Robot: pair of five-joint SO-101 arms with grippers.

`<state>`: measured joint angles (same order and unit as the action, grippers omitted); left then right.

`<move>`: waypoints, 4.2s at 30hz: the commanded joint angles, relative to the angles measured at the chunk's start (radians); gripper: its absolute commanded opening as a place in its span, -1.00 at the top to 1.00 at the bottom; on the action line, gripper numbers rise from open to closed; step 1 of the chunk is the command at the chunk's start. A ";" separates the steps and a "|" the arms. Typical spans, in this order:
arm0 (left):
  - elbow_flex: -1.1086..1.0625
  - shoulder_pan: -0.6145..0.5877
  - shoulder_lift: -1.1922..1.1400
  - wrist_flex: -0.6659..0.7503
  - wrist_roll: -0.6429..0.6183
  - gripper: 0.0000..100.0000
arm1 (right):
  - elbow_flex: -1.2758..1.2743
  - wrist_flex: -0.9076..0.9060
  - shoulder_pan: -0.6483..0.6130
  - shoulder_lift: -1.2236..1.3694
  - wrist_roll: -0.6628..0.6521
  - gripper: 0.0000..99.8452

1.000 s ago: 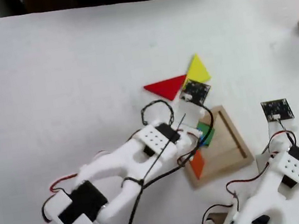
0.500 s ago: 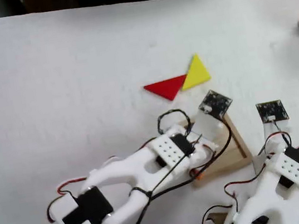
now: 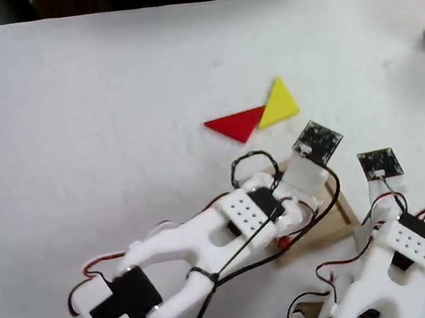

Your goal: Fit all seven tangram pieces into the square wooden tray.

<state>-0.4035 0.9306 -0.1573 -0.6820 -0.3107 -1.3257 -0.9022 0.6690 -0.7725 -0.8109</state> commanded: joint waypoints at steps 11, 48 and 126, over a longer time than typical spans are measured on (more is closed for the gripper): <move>0.052 -0.059 -0.010 0.117 0.008 0.96 | -0.014 0.035 -0.028 -0.036 -0.005 0.63; -0.084 0.130 0.124 0.034 0.052 0.96 | -0.015 0.036 -0.027 -0.030 -0.002 0.73; -0.612 -0.674 0.977 -0.244 0.370 0.96 | 0.299 -0.220 -0.038 -0.027 -0.006 0.68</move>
<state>-1.0065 0.3613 0.7879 -0.9567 0.0545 -1.1569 -1.0342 0.6460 -0.7741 -0.8109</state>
